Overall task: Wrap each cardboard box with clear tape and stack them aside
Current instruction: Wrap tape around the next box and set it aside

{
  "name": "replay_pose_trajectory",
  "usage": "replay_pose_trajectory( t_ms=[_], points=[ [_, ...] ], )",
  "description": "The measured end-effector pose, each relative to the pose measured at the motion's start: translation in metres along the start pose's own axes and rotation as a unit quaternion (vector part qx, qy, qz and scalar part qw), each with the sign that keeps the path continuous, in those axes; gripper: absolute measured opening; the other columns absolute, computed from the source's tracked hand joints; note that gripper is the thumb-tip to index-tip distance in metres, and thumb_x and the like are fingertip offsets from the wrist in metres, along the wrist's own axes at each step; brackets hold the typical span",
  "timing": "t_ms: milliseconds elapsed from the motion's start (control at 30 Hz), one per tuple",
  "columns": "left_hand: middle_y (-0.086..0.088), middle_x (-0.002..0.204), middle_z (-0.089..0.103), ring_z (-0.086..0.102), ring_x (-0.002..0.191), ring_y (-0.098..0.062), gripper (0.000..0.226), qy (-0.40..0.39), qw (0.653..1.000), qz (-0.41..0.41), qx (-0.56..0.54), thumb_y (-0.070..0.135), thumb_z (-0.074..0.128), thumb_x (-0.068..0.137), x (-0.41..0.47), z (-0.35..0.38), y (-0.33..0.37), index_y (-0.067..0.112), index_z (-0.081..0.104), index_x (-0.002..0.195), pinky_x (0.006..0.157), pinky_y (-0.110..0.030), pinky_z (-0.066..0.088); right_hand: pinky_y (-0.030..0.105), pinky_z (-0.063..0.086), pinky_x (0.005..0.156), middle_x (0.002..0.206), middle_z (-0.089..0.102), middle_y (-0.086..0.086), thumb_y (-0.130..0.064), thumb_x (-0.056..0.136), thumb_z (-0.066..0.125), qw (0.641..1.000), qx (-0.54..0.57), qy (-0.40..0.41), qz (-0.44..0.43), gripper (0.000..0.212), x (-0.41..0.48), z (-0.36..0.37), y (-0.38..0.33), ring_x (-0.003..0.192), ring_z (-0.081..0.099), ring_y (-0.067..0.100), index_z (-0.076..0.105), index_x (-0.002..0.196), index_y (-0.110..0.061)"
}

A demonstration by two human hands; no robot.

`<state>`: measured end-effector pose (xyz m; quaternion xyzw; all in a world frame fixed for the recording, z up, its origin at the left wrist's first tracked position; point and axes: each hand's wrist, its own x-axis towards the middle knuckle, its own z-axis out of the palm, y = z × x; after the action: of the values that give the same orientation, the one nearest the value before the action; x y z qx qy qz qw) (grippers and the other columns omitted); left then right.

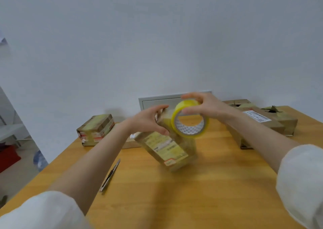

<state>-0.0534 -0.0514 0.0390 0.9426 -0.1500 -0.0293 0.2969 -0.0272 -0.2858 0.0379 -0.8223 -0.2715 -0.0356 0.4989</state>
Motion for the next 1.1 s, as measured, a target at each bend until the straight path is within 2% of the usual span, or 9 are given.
replay_pose_trajectory(
  t_ms=[67, 167, 267, 400, 533, 700, 867, 967, 1100],
  points=[
    [0.005, 0.132, 0.051, 0.057, 0.110, -0.005, 0.092, 0.018, 0.988, 0.000, -0.153, 0.017, 0.083, 0.070, -0.009, 0.011, -0.013, 0.031, 0.033, 0.145, 0.089, -0.024, 0.050, 0.022, 0.042, 0.078, 0.104, 0.059, -0.012, -0.029, 0.077, 0.079, 0.998, 0.068, 0.001, -0.007, 0.047, 0.004, -0.004, -0.007, 0.099, 0.049, 0.008, 0.062, 0.121, -0.034],
    [0.005, 0.129, 0.057, 0.060, 0.110, -0.004, 0.088, 0.030, 0.966, -0.008, -0.257, 0.015, 0.081, 0.068, -0.022, 0.034, -0.040, 0.028, 0.036, 0.143, 0.085, -0.025, 0.054, 0.025, 0.045, 0.076, 0.094, 0.064, -0.008, -0.024, 0.079, 0.078, 0.994, 0.107, -0.017, -0.005, 0.041, 0.002, 0.013, -0.003, 0.089, 0.056, 0.006, 0.063, 0.115, -0.035],
    [0.015, 0.127, 0.055, 0.058, 0.114, -0.006, 0.080, 0.037, 0.958, -0.014, -0.283, 0.014, 0.079, 0.073, -0.034, 0.041, -0.057, 0.036, 0.037, 0.138, 0.084, -0.024, 0.053, 0.024, 0.048, 0.073, 0.086, 0.064, -0.008, -0.025, 0.078, 0.078, 0.994, 0.105, -0.027, -0.005, 0.039, 0.003, 0.031, -0.003, 0.076, 0.060, 0.004, 0.062, 0.113, -0.031],
    [0.013, 0.129, 0.055, 0.059, 0.113, -0.005, 0.079, 0.040, 0.953, -0.018, -0.300, 0.010, 0.077, 0.075, -0.041, 0.041, -0.073, 0.033, 0.038, 0.140, 0.086, -0.025, 0.053, 0.025, 0.048, 0.078, 0.096, 0.065, -0.004, -0.033, 0.078, 0.078, 0.998, 0.008, -0.065, -0.016, 0.035, 0.013, 0.037, -0.020, 0.090, 0.060, 0.011, 0.064, 0.110, -0.032],
    [0.012, 0.128, 0.050, 0.057, 0.114, -0.009, 0.085, 0.057, 0.947, -0.033, -0.315, 0.007, 0.076, 0.075, -0.050, 0.042, -0.091, 0.032, 0.033, 0.144, 0.089, -0.030, 0.054, 0.014, 0.040, 0.070, 0.089, 0.064, -0.026, -0.039, 0.080, 0.074, 0.980, -0.152, -0.132, 0.001, 0.025, 0.006, 0.011, -0.015, 0.081, 0.057, -0.012, 0.072, 0.104, -0.033],
    [0.007, 0.134, 0.046, 0.055, 0.117, -0.011, 0.089, 0.061, 0.950, -0.026, -0.305, 0.016, 0.079, 0.066, -0.048, 0.040, -0.091, 0.031, 0.036, 0.143, 0.092, -0.034, 0.053, 0.010, 0.039, 0.057, 0.069, 0.061, -0.032, -0.039, 0.084, 0.068, 0.979, -0.153, -0.132, 0.013, 0.025, -0.006, -0.005, -0.006, 0.062, 0.052, -0.019, 0.072, 0.107, -0.030],
    [0.004, 0.137, 0.044, 0.052, 0.120, -0.013, 0.089, 0.068, 0.951, -0.020, -0.300, 0.020, 0.080, 0.063, -0.049, 0.041, -0.089, 0.034, 0.039, 0.140, 0.096, -0.038, 0.051, 0.013, 0.047, 0.064, 0.083, 0.066, -0.017, -0.039, 0.087, 0.067, 0.986, -0.119, -0.112, 0.043, 0.020, -0.015, -0.019, -0.011, 0.070, 0.059, -0.005, 0.072, 0.105, -0.033],
    [0.004, 0.137, 0.045, 0.054, 0.118, -0.013, 0.090, 0.070, 0.948, -0.024, -0.309, 0.021, 0.083, 0.064, -0.051, 0.042, -0.094, 0.033, 0.038, 0.141, 0.093, -0.037, 0.053, 0.023, 0.051, 0.078, 0.099, 0.068, -0.012, -0.041, 0.084, 0.069, 0.965, -0.197, -0.163, 0.063, 0.020, -0.020, -0.021, -0.004, 0.090, 0.061, 0.005, 0.073, 0.102, -0.035],
    [0.004, 0.134, 0.049, 0.057, 0.116, -0.016, 0.091, 0.066, 0.947, -0.035, -0.314, 0.024, 0.085, 0.064, -0.054, 0.042, -0.098, 0.032, 0.038, 0.141, 0.089, -0.035, 0.054, 0.020, 0.044, 0.086, 0.114, 0.065, -0.013, -0.041, 0.085, 0.068, 0.948, -0.233, -0.198, 0.087, 0.022, -0.026, -0.012, 0.022, 0.108, 0.058, 0.007, 0.073, 0.105, -0.033]
  ],
)
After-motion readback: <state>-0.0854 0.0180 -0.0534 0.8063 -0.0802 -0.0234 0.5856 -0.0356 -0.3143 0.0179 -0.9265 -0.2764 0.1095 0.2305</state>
